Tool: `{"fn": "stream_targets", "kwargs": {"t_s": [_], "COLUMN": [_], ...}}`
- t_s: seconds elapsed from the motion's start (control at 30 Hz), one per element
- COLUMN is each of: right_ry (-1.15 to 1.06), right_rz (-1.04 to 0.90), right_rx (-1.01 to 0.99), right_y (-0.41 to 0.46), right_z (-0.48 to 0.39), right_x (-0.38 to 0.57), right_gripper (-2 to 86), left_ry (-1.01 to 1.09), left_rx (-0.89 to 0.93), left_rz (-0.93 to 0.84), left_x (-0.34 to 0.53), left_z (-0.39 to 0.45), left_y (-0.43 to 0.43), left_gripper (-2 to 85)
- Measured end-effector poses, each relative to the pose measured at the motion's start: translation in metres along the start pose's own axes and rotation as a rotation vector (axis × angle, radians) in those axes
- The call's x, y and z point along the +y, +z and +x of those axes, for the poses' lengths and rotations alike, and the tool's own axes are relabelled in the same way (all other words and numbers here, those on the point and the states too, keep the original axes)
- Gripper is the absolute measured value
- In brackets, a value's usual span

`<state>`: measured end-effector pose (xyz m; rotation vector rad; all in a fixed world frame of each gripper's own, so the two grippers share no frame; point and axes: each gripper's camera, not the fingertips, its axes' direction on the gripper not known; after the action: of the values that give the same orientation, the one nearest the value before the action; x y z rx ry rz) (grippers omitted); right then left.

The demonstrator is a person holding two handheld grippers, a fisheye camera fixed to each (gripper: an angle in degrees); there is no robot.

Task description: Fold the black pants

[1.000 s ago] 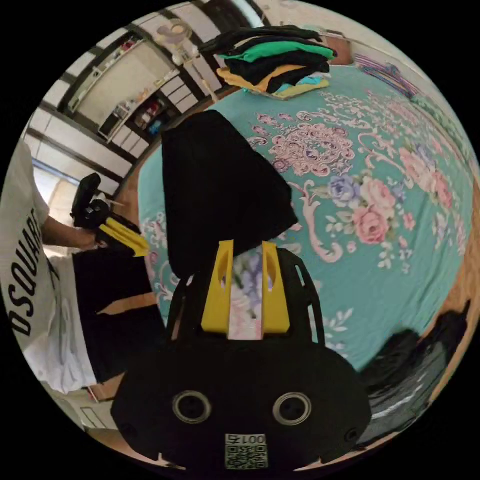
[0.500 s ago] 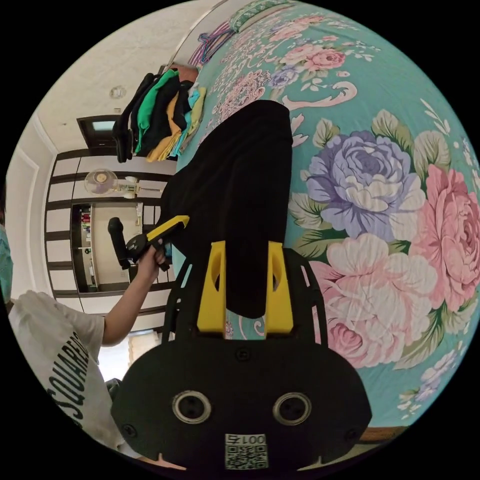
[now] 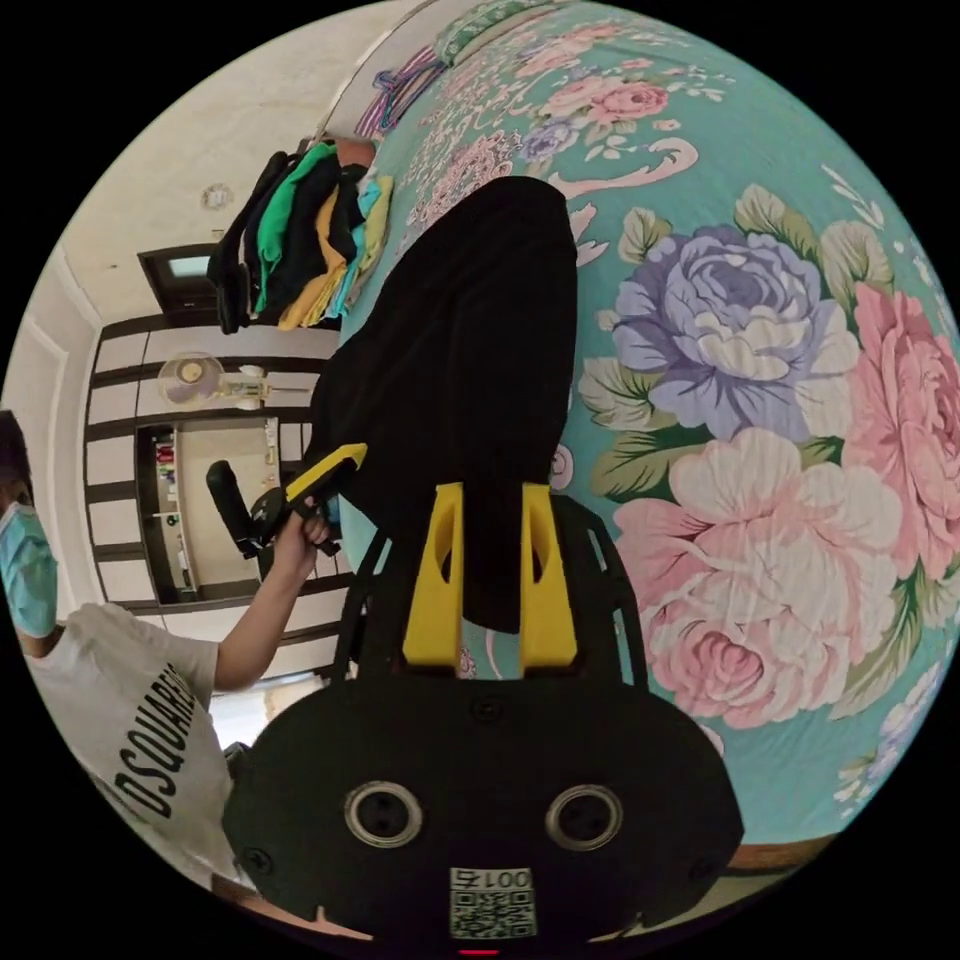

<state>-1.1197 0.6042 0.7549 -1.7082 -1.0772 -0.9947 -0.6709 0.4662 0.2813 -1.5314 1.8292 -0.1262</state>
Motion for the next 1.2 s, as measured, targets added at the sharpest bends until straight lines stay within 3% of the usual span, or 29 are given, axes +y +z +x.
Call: {"fn": "stream_targets", "kwargs": {"t_s": [0.13,0.27,0.4,0.47,0.6,0.73,0.87,1.0,1.1,1.2], "right_ry": [0.0,-0.055,-0.079,-0.065,-0.029,-0.226,-0.533,-0.703,-0.733,-0.692], "right_rz": [-0.016,0.085,0.14,0.172,0.169,0.168,0.092,-0.068,-0.268,-0.304], "right_rx": [-0.234,-0.375,-0.33,-0.187,-0.095,-0.014,0.113,0.163,0.136,-0.09], "right_y": [-0.015,-0.064,-0.113,-0.144,-0.154,-0.132,-0.07,0.031,0.127,0.152], "right_z": [0.012,-0.005,-0.022,-0.024,-0.034,-0.114,-0.227,-0.291,-0.301,-0.303], "right_x": [0.007,0.029,0.056,0.079,0.106,0.108,0.093,0.083,0.091,0.123], "right_gripper": [2.9,0.9,0.4,0.2,0.3,0.7,2.4,5.2,3.8,1.7], "left_ry": [0.044,0.081,0.139,0.198,0.195,0.151,0.011,-0.133,-0.264,-0.392], "left_rx": [0.004,0.129,0.278,0.351,0.326,0.251,0.453,0.514,0.462,0.401], "left_rz": [0.006,0.048,0.038,0.018,-0.001,0.03,0.025,0.023,-0.032,-0.046], "left_x": [0.004,0.002,-0.004,-0.006,-0.004,0.002,0.027,0.062,0.09,0.111], "left_z": [-0.01,-0.017,-0.001,0.023,0.055,0.047,-0.011,-0.067,-0.108,-0.142], "left_y": [-0.018,-0.046,-0.054,-0.046,-0.022,-0.053,-0.088,-0.117,-0.134,-0.156], "left_gripper": [-1.5,-1.5,-1.1,-1.0,-0.9,-1.0,-0.9,-0.9,-1.0,-1.0]}}
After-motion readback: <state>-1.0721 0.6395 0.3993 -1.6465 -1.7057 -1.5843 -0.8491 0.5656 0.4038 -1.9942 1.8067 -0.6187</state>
